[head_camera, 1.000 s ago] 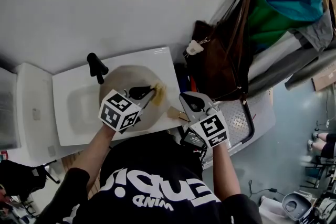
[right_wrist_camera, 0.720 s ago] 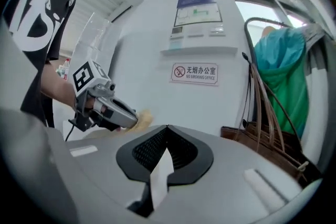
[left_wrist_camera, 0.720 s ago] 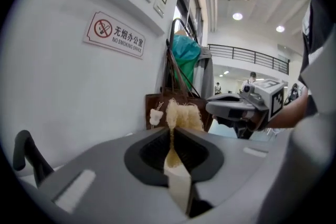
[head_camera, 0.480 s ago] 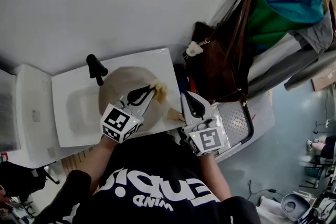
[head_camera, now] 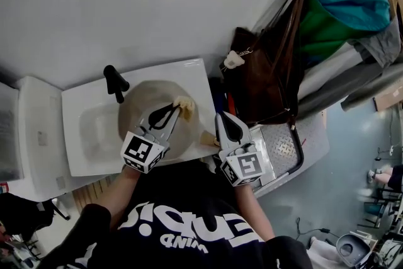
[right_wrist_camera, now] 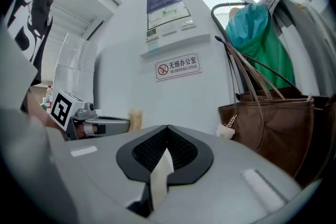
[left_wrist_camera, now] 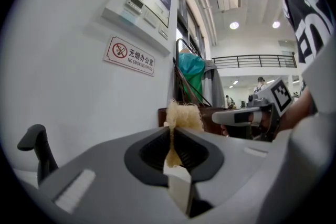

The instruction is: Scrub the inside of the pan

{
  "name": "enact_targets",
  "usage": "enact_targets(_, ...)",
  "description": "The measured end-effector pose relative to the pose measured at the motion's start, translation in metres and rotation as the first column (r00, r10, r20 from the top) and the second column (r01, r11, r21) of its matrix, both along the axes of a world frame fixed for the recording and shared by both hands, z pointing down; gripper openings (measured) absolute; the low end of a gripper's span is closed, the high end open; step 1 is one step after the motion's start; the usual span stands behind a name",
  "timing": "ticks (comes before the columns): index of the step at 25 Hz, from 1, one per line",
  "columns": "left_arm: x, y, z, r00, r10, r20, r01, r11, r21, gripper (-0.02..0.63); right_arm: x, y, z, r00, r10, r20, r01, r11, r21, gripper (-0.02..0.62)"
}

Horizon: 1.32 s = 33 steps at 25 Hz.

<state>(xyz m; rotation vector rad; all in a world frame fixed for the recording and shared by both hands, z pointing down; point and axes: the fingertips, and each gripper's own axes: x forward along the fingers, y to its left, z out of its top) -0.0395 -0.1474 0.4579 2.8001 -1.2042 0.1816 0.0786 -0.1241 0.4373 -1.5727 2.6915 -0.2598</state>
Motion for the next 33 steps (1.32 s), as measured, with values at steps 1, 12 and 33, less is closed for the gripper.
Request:
enact_targets(1, -0.001, 0.000, -0.001, 1.000, -0.006, -0.001, 0.006, 1.000, 0.004, 0.022, 0.000, 0.000, 0.000, 1.000, -0.002, 0.001, 0.002, 1.000, 0.001, 0.009)
enact_targets(12, -0.013, -0.002, -0.008, 0.997, -0.074, -0.020, 0.075, 0.997, 0.034, 0.023, 0.001, -0.001, 0.000, 1.000, 0.016, -0.005, -0.016, 1.000, 0.001, 0.009)
enact_targets(33, -0.019, -0.002, -0.008, 0.993, -0.116, -0.018, 0.116, 0.993, 0.022, 0.022, 0.005, 0.000, 0.003, 1.000, 0.011, 0.013, -0.011, 1.000, -0.011, 0.009)
